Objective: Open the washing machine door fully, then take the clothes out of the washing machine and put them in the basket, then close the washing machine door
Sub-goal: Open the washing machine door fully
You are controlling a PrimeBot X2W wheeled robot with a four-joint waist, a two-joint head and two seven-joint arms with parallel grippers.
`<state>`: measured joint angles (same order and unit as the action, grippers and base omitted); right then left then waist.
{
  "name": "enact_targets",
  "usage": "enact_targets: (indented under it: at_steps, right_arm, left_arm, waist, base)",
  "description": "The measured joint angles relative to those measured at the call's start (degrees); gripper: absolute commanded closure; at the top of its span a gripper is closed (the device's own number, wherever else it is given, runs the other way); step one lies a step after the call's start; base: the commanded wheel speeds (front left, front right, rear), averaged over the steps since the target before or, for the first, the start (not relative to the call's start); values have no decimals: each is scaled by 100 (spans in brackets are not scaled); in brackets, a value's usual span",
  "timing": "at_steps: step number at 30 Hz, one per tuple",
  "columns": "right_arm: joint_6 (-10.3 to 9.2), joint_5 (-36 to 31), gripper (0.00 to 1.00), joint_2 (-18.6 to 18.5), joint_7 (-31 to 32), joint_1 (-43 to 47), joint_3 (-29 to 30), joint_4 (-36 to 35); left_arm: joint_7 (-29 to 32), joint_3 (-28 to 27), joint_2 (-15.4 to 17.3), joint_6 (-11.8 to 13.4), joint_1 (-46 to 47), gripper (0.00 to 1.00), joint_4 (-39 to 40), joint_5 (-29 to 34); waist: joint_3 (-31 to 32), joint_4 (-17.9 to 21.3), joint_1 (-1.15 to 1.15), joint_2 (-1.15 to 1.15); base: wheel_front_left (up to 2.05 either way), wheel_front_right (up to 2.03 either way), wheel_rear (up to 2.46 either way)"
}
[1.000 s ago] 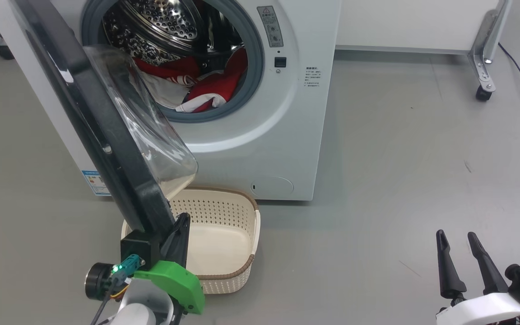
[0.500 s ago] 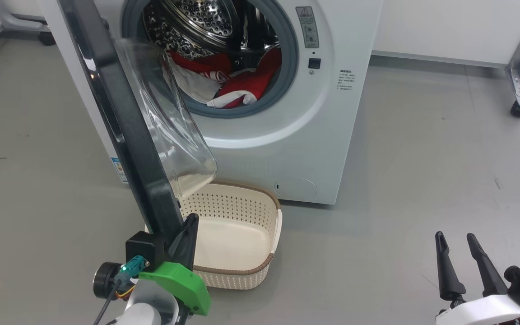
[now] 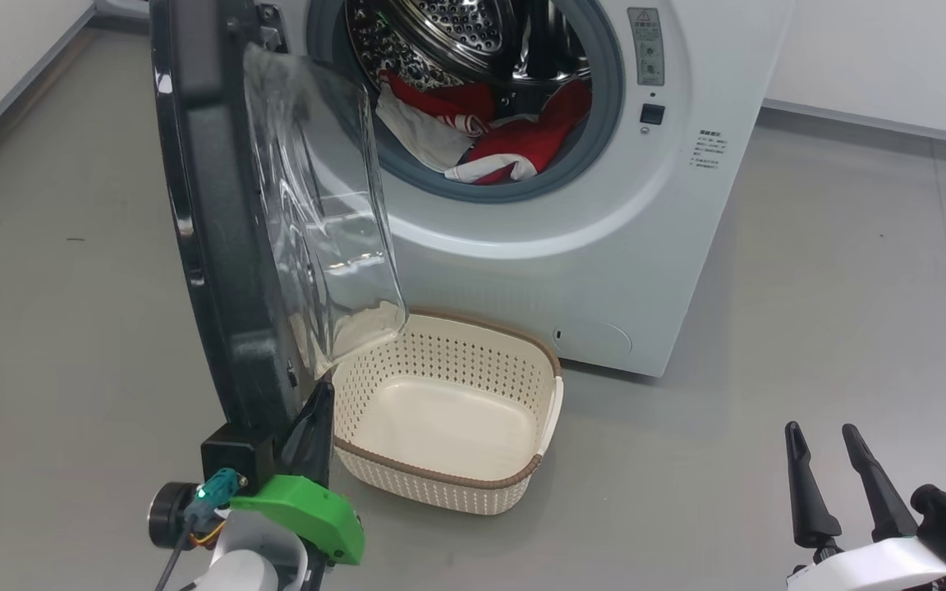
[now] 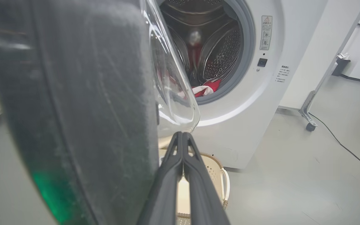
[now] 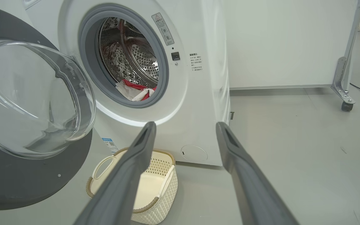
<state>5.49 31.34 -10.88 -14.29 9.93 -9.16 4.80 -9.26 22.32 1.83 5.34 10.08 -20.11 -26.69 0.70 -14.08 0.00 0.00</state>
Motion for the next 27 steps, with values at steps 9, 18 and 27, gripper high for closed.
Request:
enact_targets:
  at_steps: [9,18,27]
  right_arm:
    - [44,-77,0,-60,-1,-1,-115,-100]
    - [51,-135,0,-266,-13,-12,-120,-196]
    - [94,-182,0,-430,29,-157,-167,-305]
  left_arm:
    - [-201,-400,-1,43,2,100,22,-54]
    - [-356,-898,12,90,65,100,87,-114]
    - [-443,-1469,147,91,85,100,221,-212]
  waist:
    - [-282,-274,0,0]
    - [-640,-507,0,0]
    - [-1008,-650,0,0]
  base:
    - [0,0,0]
    - [0,0,0]
    - [0,0,0]
